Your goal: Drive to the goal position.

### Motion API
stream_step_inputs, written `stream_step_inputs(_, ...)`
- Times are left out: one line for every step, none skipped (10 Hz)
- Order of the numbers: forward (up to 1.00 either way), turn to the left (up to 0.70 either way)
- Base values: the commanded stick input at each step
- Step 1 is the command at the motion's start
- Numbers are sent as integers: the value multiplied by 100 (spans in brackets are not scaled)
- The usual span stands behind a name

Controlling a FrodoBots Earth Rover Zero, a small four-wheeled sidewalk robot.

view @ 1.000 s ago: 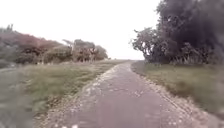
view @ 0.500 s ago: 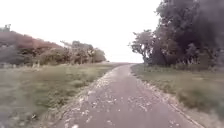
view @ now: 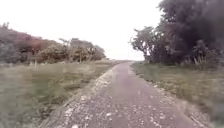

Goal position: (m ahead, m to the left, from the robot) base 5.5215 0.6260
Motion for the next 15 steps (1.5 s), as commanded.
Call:
stream_step_inputs(100, 0)
stream_step_inputs(100, 0)
stream_step_inputs(100, 0)
stream_step_inputs(100, 0)
stream_step_inputs(100, 0)
stream_step_inputs(100, 0)
stream_step_inputs(100, 0)
stream_step_inputs(100, 0)
stream_step_inputs(100, 0)
stream_step_inputs(100, -15)
stream_step_inputs(100, -21)
stream_step_inputs(100, 0)
stream_step_inputs(100, 0)
stream_step_inputs(100, 0)
stream_step_inputs(100, 0)
